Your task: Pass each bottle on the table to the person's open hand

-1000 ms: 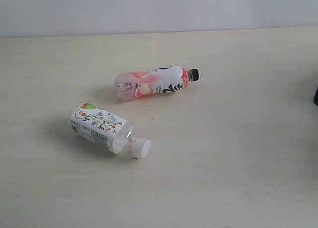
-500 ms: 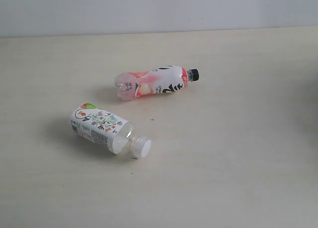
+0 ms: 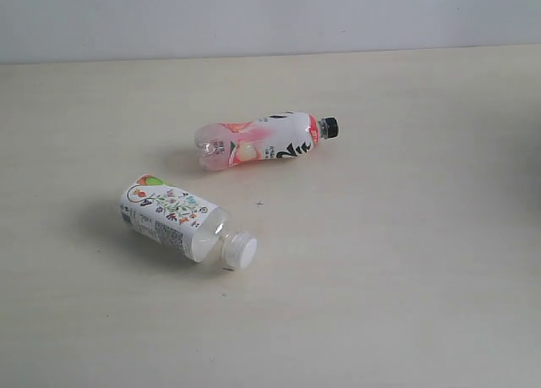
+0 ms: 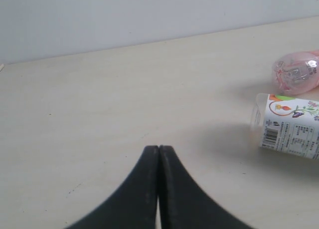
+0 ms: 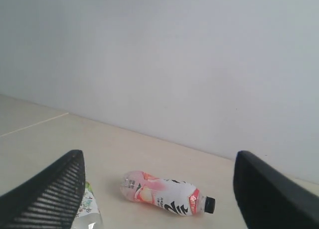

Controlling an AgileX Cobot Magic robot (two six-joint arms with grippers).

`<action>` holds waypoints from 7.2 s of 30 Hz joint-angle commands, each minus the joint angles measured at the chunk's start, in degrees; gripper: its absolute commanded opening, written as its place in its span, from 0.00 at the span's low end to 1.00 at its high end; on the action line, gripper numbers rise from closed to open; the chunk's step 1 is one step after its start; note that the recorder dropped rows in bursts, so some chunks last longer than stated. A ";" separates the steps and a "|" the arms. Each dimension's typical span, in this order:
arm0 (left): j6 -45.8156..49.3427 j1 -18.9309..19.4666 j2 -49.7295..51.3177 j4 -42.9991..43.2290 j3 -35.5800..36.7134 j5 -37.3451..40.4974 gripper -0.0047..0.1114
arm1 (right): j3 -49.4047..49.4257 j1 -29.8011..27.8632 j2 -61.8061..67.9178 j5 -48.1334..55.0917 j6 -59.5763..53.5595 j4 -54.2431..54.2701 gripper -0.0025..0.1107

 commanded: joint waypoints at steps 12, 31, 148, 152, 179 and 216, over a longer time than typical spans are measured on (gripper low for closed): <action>-0.20 -0.10 -0.37 -0.18 -0.06 -0.20 0.05 | 0.10 0.08 -3.17 -0.50 -0.32 -0.18 0.68; -0.20 -0.10 -0.37 -0.18 -0.06 -0.20 0.05 | 0.10 0.08 -3.17 -0.50 -0.32 -0.18 0.64; 0.27 -0.10 -0.37 5.02 -0.06 -0.20 0.05 | 8.15 0.08 -4.55 -0.45 6.16 -11.16 0.04; 0.27 -0.10 -0.37 10.61 -0.06 -0.20 0.05 | 8.15 0.08 -4.55 -0.45 6.16 -11.16 0.04; -0.34 -0.10 -0.37 8.54 -0.06 -2.88 0.05 | 8.15 0.08 -4.55 -0.67 6.29 -11.16 0.04; -6.48 -0.10 -0.37 11.91 -0.06 -22.35 0.05 | 8.15 0.08 -4.55 -0.67 6.28 -10.34 0.04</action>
